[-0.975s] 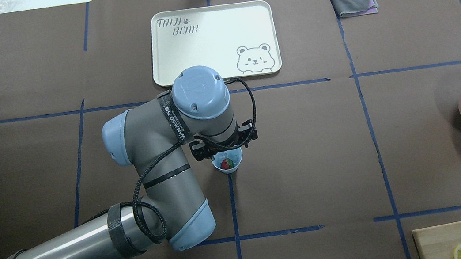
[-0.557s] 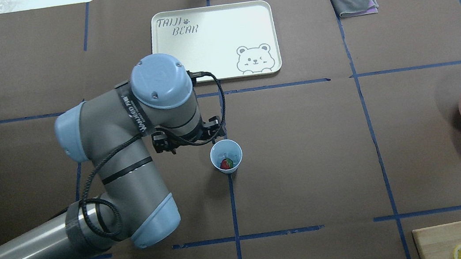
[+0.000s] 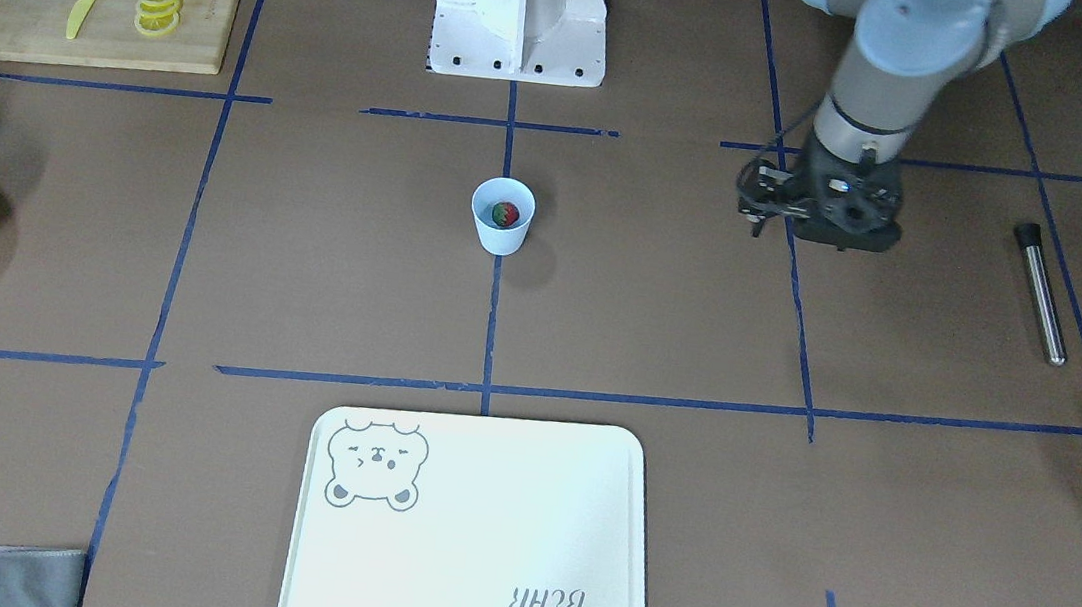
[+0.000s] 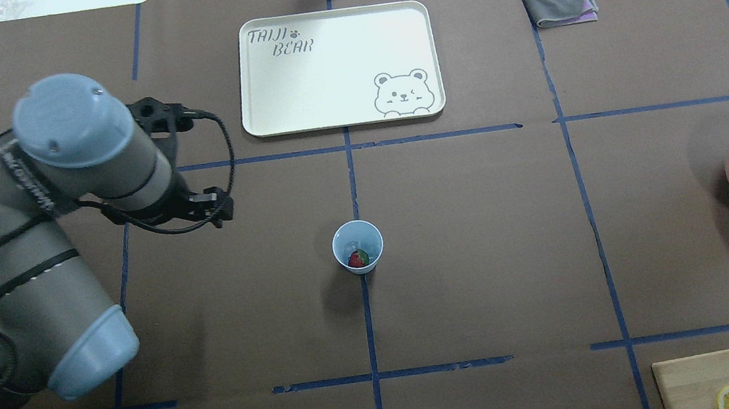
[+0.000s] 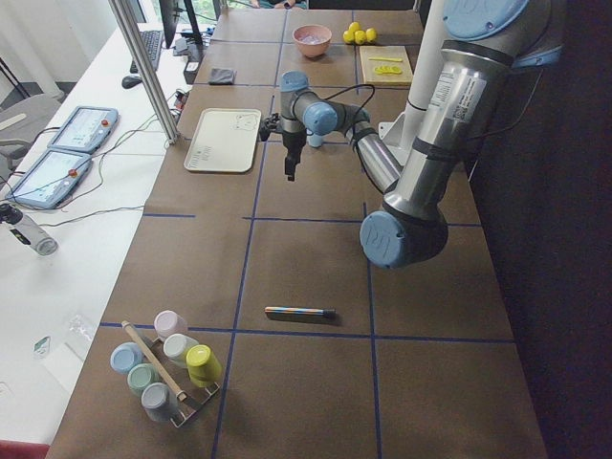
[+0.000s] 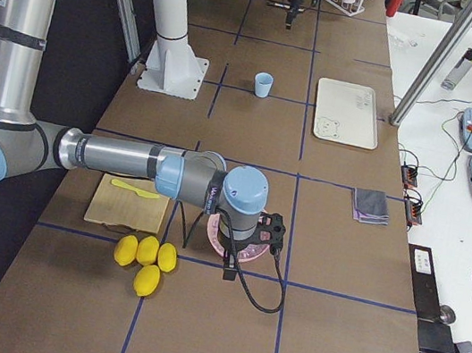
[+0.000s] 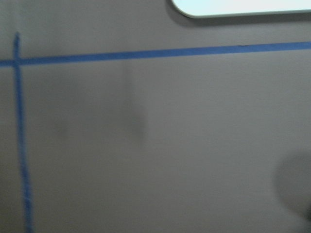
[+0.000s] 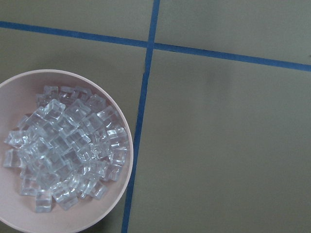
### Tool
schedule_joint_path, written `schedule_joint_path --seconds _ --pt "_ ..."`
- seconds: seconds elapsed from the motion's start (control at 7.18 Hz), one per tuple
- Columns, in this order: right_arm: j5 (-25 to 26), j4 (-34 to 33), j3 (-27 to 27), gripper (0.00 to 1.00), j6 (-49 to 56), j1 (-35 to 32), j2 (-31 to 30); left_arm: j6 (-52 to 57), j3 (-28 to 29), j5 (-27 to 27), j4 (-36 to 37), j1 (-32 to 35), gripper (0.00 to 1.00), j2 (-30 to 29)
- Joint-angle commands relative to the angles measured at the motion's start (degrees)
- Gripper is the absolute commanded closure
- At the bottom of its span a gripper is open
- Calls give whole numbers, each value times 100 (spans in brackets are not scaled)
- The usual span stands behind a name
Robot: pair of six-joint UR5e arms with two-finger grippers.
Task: Mash ice and strawberries in cup
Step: 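Withdraw the left gripper from the cup toward its side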
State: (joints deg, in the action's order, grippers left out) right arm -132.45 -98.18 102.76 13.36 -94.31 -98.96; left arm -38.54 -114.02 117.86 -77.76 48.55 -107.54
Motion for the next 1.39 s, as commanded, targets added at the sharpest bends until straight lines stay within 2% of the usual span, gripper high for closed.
schedule_joint_path --seconds 0.0,0.14,0.28,0.56,0.7,1.25 --pt "0 0 -1 1 0 0 0 1538 299 615 -359 1118 0 1047" --pt "0 0 -1 1 0 0 0 2039 867 763 -1119 1496 0 1365" --pt "0 0 -1 1 0 0 0 2209 1525 1104 -1945 1595 0 1516" --pt "0 0 7 1 9 0 0 2185 2634 1143 -3231 1640 0 1570" --pt "0 0 7 1 9 0 0 2150 2839 1134 -3480 1640 0 1570" --pt "-9 150 16 1 -18 0 -9 2141 2920 1099 -3596 1640 0 1886"
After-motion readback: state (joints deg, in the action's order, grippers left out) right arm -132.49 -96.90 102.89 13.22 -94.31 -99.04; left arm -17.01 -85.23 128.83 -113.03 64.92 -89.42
